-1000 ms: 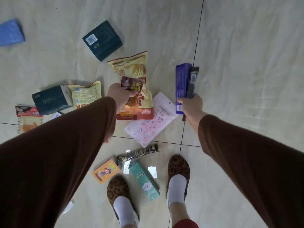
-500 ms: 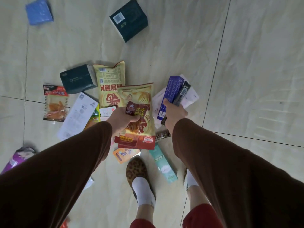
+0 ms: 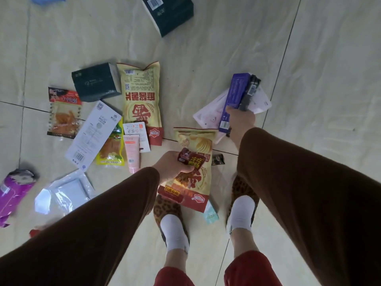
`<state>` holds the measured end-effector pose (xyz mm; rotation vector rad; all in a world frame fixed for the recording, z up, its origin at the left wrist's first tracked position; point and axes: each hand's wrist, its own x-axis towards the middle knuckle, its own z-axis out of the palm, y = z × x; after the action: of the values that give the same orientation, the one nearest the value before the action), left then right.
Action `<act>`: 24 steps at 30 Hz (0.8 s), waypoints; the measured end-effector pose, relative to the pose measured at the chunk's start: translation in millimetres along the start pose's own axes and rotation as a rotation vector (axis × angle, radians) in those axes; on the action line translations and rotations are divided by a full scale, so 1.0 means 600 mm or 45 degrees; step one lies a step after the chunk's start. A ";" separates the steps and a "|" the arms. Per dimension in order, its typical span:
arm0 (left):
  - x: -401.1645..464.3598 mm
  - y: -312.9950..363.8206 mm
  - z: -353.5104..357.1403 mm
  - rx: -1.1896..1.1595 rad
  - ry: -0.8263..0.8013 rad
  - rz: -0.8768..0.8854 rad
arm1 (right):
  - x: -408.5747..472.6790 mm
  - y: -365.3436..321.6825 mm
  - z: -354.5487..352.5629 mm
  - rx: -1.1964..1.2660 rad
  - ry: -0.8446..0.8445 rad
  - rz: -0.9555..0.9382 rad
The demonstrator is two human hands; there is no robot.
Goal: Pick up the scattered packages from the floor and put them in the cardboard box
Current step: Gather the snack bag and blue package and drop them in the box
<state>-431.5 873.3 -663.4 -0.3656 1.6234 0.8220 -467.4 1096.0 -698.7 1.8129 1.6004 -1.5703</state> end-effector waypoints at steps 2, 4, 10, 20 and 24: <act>0.010 0.011 0.011 0.155 0.016 0.073 | 0.018 -0.013 -0.039 -0.094 0.039 -0.024; 0.022 0.024 0.029 0.347 0.041 0.147 | 0.027 -0.018 -0.081 -0.135 0.061 -0.039; 0.065 0.031 0.099 1.014 0.249 0.320 | 0.042 0.031 -0.172 -0.144 0.141 -0.001; 0.068 -0.019 0.175 1.293 0.455 0.426 | 0.048 0.080 -0.201 -0.098 0.061 -0.096; 0.058 -0.015 0.183 1.427 0.518 0.462 | 0.041 0.090 -0.223 -0.095 0.040 -0.074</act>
<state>-354.2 949.5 -702.6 0.6085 2.2914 -0.0197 -356.5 1190.9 -691.0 1.7757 1.7165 -1.4924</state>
